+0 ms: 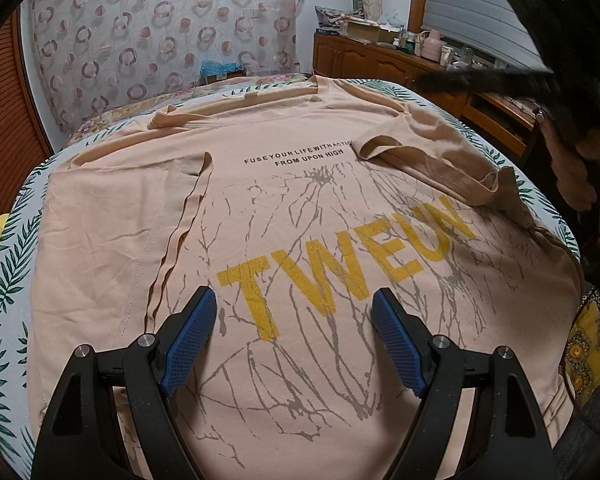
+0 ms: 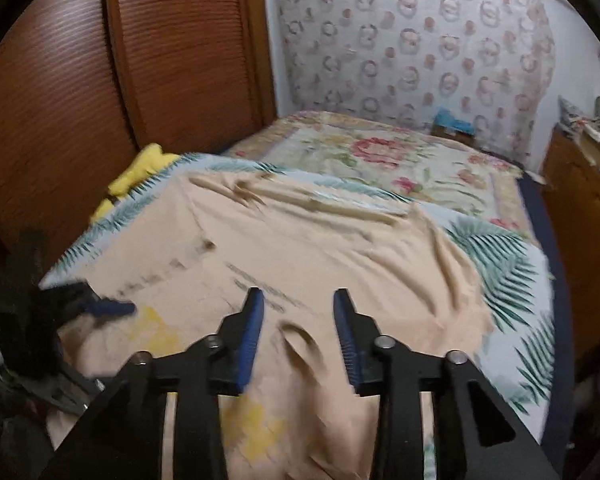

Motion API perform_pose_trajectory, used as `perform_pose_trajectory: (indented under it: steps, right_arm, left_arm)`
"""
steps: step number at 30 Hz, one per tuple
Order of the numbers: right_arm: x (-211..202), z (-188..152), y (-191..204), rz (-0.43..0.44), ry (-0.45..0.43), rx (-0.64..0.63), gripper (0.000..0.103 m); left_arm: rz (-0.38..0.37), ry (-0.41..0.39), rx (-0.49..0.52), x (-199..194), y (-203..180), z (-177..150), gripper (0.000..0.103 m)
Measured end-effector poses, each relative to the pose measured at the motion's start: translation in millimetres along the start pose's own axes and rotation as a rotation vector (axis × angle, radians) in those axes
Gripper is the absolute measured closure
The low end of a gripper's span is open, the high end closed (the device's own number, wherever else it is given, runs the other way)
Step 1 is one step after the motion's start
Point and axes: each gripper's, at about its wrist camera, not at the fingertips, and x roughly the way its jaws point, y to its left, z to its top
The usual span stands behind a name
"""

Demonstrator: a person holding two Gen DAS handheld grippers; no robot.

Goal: Fold small clothes

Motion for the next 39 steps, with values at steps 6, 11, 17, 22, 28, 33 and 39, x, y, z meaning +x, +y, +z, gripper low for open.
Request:
perform_pose_trajectory:
  steps: [6, 11, 17, 22, 28, 33, 39]
  right_arm:
    - [-16, -47, -13, -0.098, 0.074, 0.013, 0.065]
    - [-31, -75, -14, -0.083, 0.089, 0.052, 0.065]
    - [-29, -84, -11, -0.085, 0.106, 0.030, 0.079]
    - [-37, -89, -1, -0.064, 0.089, 0.009, 0.095]
    - [-52, -100, 14, -0.031, 0.088, -0.015, 0.096]
    - [-54, -111, 24, 0.013, 0.109, -0.007, 0.096]
    - [-55, -116, 34, 0.051, 0.118, 0.001, 0.094]
  left_arm:
    - [0.003, 0.000, 0.002, 0, 0, 0, 0.022]
    - [0.004, 0.001, 0.002, 0, 0, 0, 0.022]
    - [0.008, 0.002, 0.005, 1, 0, 1, 0.022]
    - [0.010, 0.003, 0.007, 1, -1, 1, 0.022]
    - [0.010, 0.001, 0.001, 1, 0, 1, 0.022]
    - [0.026, -0.004, -0.016, 0, 4, 6, 0.022]
    - [0.023, -0.038, 0.002, -6, 1, 25, 0.022]
